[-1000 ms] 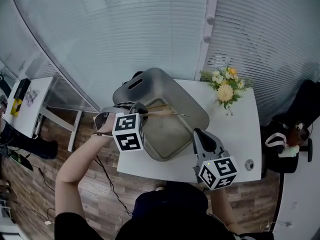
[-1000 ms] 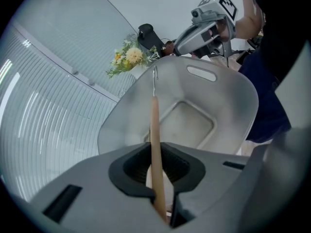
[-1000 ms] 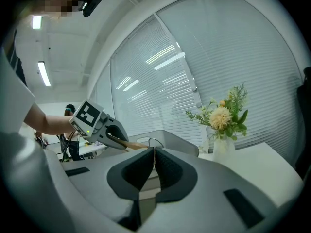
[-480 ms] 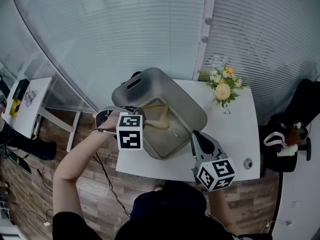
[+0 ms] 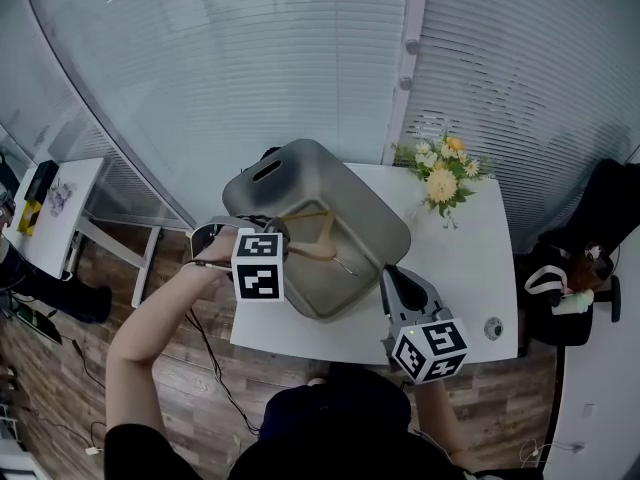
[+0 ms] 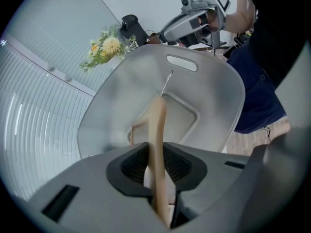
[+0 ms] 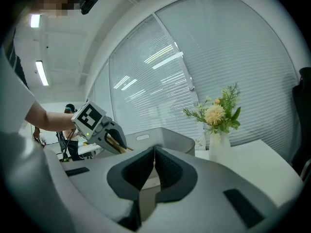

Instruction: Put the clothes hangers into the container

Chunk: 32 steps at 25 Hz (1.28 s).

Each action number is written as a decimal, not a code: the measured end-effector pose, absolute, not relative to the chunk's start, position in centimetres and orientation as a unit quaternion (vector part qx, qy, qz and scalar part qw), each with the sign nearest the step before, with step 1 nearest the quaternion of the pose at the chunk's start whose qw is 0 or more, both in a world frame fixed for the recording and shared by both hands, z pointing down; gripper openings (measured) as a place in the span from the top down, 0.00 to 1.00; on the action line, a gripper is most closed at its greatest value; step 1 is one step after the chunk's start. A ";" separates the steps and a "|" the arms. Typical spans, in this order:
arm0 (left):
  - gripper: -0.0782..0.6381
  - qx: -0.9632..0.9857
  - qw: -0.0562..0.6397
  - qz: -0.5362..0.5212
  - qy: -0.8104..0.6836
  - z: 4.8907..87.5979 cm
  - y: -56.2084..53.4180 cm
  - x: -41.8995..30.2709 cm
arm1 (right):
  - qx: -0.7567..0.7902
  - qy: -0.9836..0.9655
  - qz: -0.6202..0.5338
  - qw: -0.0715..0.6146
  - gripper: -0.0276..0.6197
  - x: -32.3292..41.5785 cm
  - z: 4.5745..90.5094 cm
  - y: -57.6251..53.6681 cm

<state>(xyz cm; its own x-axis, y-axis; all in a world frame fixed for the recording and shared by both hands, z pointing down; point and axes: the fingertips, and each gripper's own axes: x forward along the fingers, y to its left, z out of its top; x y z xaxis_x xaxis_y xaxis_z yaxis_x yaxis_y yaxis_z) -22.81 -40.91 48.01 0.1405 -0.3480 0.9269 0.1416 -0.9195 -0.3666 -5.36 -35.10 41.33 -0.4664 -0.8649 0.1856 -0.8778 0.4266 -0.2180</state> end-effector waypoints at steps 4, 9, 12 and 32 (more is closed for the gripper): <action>0.76 -0.737 0.191 -0.644 0.077 47.8 -41.0 -22.9 | 0.513 -0.847 0.141 0.023 0.91 -5.6 41.2 -34.9; 0.62 -0.772 0.150 -0.614 0.066 47.1 -40.2 -22.2 | 0.511 -0.848 0.139 0.024 0.91 -5.5 41.0 -34.7; 0.57 -0.783 0.141 -0.603 0.058 46.7 -40.0 -21.9 | 0.513 -0.847 0.138 0.023 0.91 -5.2 41.0 -34.7; 0.43 -0.844 0.120 -0.506 0.134 43.3 -41.1 -19.8 | 0.520 -0.842 0.144 0.023 0.91 -4.7 41.4 -33.6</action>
